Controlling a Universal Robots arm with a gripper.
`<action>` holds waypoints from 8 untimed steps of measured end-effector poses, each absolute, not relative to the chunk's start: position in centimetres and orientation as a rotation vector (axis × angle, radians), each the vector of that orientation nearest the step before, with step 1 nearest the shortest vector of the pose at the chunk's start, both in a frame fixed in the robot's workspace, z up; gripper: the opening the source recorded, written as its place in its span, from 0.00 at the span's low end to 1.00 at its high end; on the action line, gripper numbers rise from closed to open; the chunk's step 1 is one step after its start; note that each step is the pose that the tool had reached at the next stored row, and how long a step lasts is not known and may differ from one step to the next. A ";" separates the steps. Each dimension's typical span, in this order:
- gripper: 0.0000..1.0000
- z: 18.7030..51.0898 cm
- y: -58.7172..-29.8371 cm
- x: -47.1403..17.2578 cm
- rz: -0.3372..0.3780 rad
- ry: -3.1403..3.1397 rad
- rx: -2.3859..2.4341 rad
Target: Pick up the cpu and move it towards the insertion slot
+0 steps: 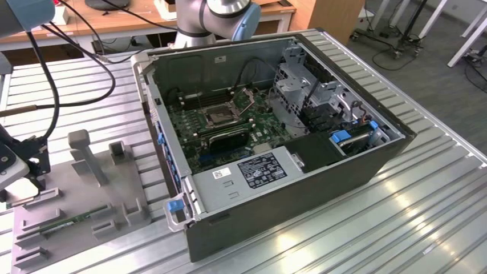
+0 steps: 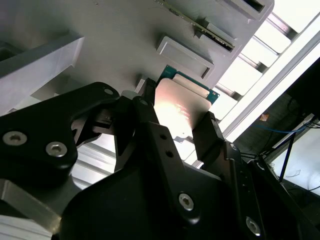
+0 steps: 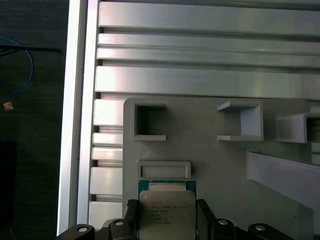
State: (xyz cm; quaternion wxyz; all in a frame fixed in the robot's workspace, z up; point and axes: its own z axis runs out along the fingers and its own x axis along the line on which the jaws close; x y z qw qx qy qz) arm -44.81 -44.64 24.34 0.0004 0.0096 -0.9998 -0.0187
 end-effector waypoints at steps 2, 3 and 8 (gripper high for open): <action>0.55 24.4 -44.6 -44.8 -0.059 -3.140 0.030; 0.55 24.4 -44.6 -44.8 -0.059 -3.140 0.030; 0.55 24.6 -44.6 -44.8 -0.059 -3.140 0.030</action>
